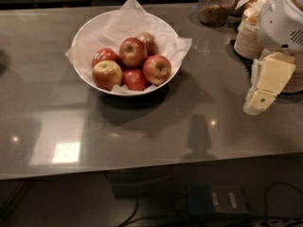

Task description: Pick apple from white bowl

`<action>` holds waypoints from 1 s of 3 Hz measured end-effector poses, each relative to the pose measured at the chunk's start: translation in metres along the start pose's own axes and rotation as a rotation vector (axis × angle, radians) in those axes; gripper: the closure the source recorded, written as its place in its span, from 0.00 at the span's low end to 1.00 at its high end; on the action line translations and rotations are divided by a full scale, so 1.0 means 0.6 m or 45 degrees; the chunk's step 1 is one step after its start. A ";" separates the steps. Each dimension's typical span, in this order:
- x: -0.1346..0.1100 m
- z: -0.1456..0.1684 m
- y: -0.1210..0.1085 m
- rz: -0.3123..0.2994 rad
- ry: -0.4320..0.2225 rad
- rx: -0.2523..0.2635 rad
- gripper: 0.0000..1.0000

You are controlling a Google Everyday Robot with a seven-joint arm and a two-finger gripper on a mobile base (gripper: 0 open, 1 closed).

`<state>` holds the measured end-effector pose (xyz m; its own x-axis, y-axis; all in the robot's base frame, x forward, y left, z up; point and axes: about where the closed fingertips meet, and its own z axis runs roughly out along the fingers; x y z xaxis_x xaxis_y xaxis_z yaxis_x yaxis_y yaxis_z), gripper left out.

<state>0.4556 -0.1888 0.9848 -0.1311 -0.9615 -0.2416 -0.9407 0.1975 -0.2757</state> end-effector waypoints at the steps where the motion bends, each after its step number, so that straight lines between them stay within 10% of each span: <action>1: 0.000 0.000 0.000 0.000 0.000 0.000 0.00; 3: -0.063 0.022 -0.035 -0.005 -0.218 0.019 0.00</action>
Offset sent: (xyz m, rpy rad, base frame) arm 0.0049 -0.0008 -0.0009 0.0594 -0.0072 -0.0041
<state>0.4847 -0.1539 0.9874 -0.0710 -0.9159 -0.3952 -0.9362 0.1979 -0.2904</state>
